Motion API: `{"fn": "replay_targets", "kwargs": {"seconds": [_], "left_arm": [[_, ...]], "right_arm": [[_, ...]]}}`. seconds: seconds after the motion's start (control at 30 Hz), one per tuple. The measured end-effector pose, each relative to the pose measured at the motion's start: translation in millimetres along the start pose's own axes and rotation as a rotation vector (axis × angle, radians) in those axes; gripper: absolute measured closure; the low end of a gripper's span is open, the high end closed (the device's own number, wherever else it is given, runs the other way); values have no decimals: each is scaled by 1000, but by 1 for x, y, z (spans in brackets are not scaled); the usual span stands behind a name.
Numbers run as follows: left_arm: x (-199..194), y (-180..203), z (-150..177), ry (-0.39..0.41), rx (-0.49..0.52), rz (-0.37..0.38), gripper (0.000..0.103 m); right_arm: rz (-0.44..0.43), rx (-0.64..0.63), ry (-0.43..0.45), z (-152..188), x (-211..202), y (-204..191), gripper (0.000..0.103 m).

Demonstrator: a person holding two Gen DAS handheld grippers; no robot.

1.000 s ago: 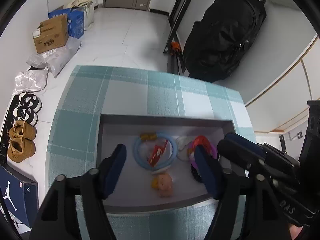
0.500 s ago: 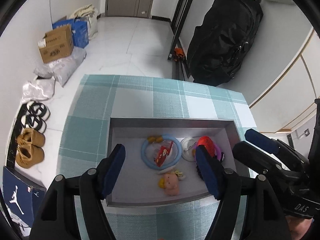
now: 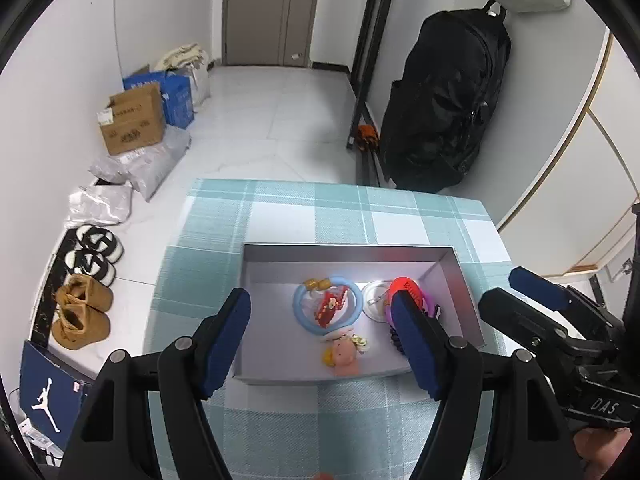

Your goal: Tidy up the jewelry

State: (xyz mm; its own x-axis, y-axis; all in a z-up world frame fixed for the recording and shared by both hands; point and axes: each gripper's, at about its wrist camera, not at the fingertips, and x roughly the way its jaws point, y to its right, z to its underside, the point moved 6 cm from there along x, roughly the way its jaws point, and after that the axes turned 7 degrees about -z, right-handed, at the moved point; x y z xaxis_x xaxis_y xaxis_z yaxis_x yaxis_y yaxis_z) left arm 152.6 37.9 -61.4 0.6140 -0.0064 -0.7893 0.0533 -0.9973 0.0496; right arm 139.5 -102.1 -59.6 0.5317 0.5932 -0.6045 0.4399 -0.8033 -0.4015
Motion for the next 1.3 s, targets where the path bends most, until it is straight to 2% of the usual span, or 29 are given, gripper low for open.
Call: {"fn": "replay_targets", "kwargs": {"seconds": [0.1, 0.27, 0.4, 0.53, 0.7, 0.93, 1.3], "left_arm": [[-5, -1, 3, 4, 6, -48, 34], [-19, -1, 12, 54, 23, -54, 34], [-29, -1, 18, 82, 23, -45, 34], [-36, -4, 23, 102, 8, -48, 34], [-45, -3, 32, 117, 8, -53, 34], [-55, -1, 38, 140, 7, -58, 34], [-59, -1, 44, 156, 4, -56, 34]], "right_arm": [[0, -21, 25, 2, -10, -5, 16], [-12, -54, 43, 8, -22, -18, 12], [-12, -102, 81, 14, -32, -30, 5], [9, -130, 81, 22, -36, -35, 4], [24, -105, 87, 31, -45, -31, 4], [43, -110, 112, 40, -58, -30, 0], [52, -114, 127, 43, -68, -30, 0]]}}
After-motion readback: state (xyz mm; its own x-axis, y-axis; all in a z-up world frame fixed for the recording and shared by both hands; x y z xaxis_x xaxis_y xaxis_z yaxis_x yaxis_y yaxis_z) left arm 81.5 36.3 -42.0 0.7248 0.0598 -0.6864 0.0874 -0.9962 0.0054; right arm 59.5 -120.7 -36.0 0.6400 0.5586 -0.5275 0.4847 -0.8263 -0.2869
